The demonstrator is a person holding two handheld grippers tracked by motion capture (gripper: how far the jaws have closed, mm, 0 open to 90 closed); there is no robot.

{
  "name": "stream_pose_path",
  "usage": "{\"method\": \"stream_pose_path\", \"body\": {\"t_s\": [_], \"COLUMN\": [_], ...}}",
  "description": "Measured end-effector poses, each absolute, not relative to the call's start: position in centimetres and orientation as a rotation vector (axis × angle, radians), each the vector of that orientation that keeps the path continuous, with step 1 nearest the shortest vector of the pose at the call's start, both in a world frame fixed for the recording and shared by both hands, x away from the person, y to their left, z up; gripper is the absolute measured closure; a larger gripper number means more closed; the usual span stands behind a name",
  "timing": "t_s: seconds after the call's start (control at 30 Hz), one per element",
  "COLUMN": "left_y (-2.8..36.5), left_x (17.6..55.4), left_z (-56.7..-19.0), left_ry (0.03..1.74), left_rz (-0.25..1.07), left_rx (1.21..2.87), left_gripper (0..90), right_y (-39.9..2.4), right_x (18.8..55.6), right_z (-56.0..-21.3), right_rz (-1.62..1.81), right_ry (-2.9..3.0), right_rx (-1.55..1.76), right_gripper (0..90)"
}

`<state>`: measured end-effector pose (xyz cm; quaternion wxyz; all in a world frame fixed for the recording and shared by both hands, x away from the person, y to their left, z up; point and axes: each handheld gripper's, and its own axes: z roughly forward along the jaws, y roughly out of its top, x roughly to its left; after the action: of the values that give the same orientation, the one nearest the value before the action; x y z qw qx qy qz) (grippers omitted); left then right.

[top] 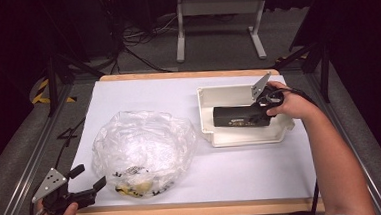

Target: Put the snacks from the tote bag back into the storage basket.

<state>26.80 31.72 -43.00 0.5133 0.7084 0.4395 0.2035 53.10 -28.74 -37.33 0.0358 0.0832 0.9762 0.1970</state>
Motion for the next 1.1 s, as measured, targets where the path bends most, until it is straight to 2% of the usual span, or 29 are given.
{"method": "stream_pose_path", "body": {"t_s": [0.3,0.5,0.83,1.1], "left_y": [31.7,31.7,31.7,31.6], "left_x": [26.8,26.8,26.8,26.8], "left_z": [-43.0,-43.0,-43.0,-43.0], "left_ry": [1.060,1.057,1.057,1.056], "left_rz": [0.490,0.489,0.490,0.488], "left_rx": [1.699,1.704,1.704,1.704], "left_gripper": [10.3,10.3,10.3,10.3], "right_y": [-28.9,-29.1,-29.8,-29.6], "right_x": [53.4,53.7,53.8,53.6], "right_z": [-38.0,-38.0,-37.8,-37.8], "right_rz": [0.547,0.517,0.490,0.492], "right_ry": [3.007,2.981,2.941,2.939], "right_rx": [0.282,0.282,0.323,0.234], "right_gripper": [41.1,35.9,34.6,41.5]}}
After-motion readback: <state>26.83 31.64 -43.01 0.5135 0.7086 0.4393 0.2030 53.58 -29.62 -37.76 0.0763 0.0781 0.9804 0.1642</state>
